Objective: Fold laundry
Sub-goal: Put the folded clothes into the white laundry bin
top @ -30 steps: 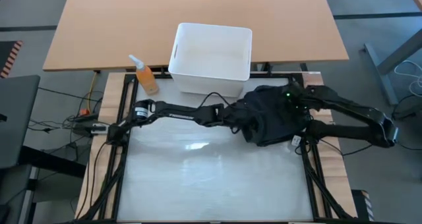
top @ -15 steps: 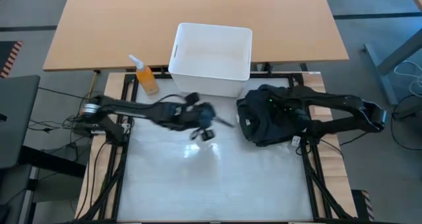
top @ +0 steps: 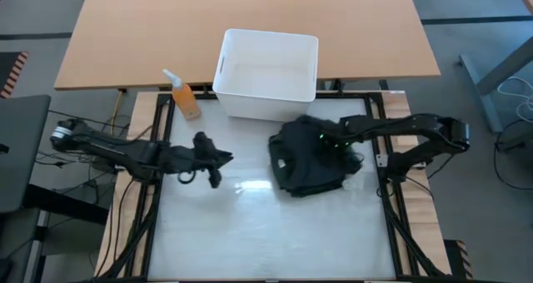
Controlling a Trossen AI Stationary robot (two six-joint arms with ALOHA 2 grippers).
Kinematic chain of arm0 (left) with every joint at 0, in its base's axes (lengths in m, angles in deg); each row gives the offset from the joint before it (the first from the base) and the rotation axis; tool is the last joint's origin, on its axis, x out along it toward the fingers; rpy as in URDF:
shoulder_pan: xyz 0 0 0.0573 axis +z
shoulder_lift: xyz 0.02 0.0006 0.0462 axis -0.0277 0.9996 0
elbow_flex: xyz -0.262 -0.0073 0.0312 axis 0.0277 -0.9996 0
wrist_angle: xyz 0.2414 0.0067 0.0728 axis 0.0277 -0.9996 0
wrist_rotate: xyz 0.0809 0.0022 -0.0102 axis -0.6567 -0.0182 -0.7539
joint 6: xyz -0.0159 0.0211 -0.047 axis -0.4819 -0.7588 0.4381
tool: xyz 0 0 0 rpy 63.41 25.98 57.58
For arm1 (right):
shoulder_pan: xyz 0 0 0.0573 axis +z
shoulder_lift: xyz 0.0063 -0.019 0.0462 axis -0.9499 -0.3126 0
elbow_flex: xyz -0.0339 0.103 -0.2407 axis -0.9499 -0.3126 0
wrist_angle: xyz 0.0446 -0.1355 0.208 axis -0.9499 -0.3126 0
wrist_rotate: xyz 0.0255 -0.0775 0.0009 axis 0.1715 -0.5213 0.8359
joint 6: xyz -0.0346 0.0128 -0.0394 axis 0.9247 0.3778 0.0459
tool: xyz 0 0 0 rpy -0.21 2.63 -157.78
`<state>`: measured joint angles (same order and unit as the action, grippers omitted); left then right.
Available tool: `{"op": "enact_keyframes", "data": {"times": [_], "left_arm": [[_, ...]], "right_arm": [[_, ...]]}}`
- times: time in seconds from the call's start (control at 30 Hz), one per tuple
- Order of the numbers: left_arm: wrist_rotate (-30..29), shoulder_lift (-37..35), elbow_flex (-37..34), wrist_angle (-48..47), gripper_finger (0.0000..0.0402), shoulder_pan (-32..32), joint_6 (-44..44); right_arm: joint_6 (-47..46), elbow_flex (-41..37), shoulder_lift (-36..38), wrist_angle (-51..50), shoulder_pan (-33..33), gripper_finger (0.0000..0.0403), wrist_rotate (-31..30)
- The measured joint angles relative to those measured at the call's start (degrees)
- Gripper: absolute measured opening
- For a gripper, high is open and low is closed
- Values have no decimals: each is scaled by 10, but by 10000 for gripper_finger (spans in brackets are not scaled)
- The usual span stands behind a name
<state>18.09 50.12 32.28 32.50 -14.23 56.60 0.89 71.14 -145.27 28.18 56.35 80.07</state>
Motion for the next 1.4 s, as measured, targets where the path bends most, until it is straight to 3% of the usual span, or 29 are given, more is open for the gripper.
{"op": "enact_keyframes", "data": {"times": [0.2, 0.37, 0.63, 0.87, 1.17, 1.4], "left_arm": [[-26, -68, -23, -5, 47, -43, 2], [-44, -83, -28, -6, 47, -83, 7], [-51, -89, -28, -23, 47, -127, 52], [-51, -139, -28, -18, 57, -149, 65], [-42, -174, -28, -38, 120, -174, 141], [-37, -132, -30, -82, 150, -215, 301]], "right_arm": [[-84, 90, -72, 38, 117, 37, 8], [-115, 186, -171, 75, 192, 37, 1], [-80, 367, -259, -13, 244, 45, -28], [-45, 472, -241, -120, 253, 89, -38], [-37, 479, -188, -230, 247, 186, -103], [-30, 469, -121, -273, 249, 252, -138]]}}
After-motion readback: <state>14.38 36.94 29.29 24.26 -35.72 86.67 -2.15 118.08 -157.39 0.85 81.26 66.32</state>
